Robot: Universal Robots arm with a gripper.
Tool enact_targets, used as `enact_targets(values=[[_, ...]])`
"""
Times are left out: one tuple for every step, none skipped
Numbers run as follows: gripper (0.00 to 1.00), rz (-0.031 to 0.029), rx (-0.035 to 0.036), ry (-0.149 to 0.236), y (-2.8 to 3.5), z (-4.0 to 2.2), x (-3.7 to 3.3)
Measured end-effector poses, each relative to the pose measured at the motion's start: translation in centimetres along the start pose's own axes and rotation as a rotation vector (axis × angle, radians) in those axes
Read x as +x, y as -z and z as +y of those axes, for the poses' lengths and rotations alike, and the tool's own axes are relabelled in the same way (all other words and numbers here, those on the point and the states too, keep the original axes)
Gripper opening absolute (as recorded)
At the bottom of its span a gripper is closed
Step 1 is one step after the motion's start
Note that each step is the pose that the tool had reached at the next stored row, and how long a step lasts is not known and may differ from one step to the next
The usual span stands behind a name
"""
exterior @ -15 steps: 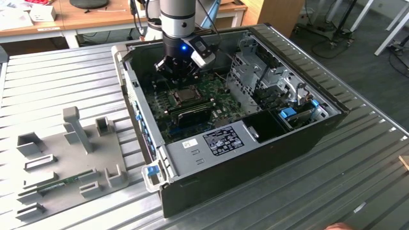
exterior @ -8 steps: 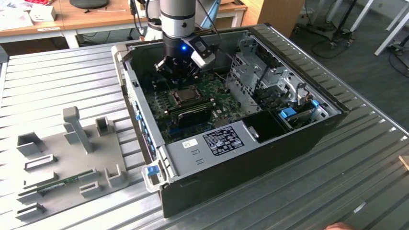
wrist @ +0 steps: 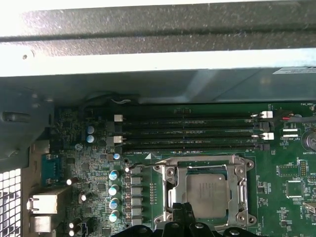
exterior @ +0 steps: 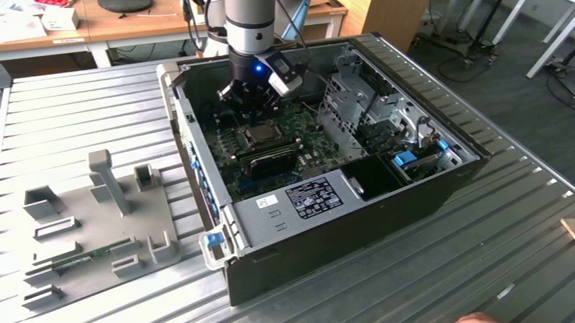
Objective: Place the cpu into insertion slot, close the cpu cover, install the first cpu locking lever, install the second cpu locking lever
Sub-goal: 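Close the cpu cover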
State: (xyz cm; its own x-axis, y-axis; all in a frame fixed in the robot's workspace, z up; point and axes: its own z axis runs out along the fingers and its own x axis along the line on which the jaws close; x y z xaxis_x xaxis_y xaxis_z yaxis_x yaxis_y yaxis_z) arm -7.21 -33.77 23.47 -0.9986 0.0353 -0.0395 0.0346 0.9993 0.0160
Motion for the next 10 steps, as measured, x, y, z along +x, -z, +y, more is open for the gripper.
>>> enact_targets(values=[[0.1, -0.0001, -0.0001, 0.0, -0.03, 0.0, 0.0], [0.1, -0.0001, -0.0002, 0.0, -0.08, 0.0, 0.0], [0.1, 0.0, 0.0, 0.0, -0.11, 0.0, 0.01], [0.1, -0.0001, -0.0001, 0.0, -0.15, 0.0, 0.01], [0.1, -0.0001, -0.0001, 0.0, -0.21, 0.0, 0.01], [0.1, -0.0001, -0.0001, 0.0, -0.26, 0.0, 0.02], [0.1, 0.0001, 0.0001, 0.0, -0.27, -0.01, 0.02], [0.1, 0.0001, 0.0001, 0.0, -0.27, -0.01, 0.02], [0.1, 0.0001, 0.0002, 0.0, -0.27, -0.01, 0.02], [0.1, 0.0001, 0.0001, 0.0, -0.28, -0.01, 0.02]])
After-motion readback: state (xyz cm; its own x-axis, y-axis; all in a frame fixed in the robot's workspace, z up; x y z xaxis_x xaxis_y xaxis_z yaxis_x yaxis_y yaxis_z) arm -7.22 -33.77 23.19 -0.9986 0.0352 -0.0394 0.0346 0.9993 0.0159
